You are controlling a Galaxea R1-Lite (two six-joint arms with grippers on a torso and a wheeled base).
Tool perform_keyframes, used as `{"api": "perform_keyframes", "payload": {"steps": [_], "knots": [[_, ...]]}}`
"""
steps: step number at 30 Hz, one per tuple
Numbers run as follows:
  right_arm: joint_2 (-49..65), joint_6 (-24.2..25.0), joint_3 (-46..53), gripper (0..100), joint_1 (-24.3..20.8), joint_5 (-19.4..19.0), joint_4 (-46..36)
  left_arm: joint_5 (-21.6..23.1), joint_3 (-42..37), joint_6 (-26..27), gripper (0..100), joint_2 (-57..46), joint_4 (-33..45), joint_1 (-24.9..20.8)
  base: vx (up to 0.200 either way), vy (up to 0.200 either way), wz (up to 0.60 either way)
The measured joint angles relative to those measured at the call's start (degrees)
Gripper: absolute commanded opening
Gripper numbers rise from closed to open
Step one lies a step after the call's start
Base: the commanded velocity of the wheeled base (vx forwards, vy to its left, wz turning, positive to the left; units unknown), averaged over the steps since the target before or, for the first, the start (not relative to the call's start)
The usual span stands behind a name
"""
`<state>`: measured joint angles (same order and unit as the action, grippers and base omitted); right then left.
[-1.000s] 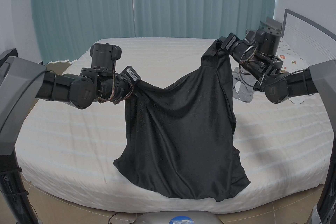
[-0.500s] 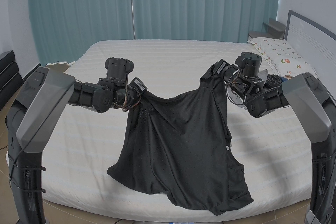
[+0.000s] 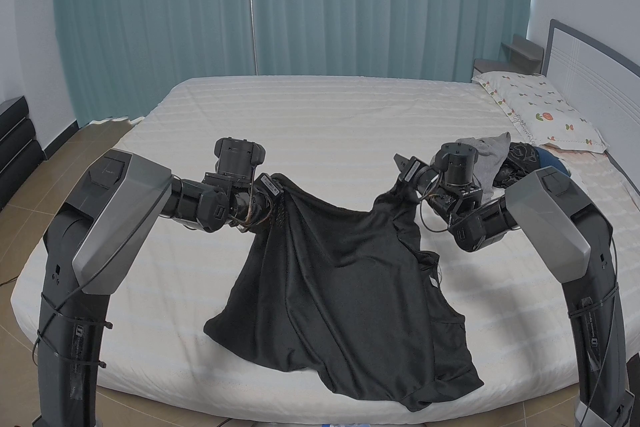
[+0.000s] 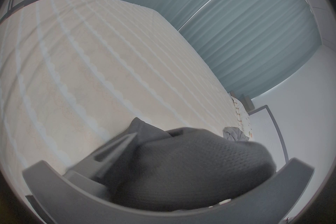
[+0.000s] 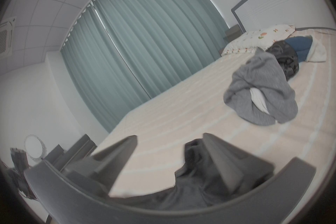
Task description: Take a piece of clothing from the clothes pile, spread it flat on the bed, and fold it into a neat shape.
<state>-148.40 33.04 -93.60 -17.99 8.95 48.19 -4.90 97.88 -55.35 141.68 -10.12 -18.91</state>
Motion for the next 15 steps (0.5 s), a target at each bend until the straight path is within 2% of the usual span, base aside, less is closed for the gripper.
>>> {"api": "perform_keyframes", "payload": {"steps": [9, 15], "knots": [[0.41, 0.13, 4.1, 100, 3.17, -0.77, -1.39, -0.84, -0.37, 0.13, 100, 0.52, 2.32, 2.57, 0.0, 0.0, 0.0], [3.52, 0.32, 13.47, 100, 4.72, -6.49, -1.77, 0.12, -0.63, 1.13, 100, 0.44, 8.89, 4.14, 0.0, 0.0, 0.0]]}}
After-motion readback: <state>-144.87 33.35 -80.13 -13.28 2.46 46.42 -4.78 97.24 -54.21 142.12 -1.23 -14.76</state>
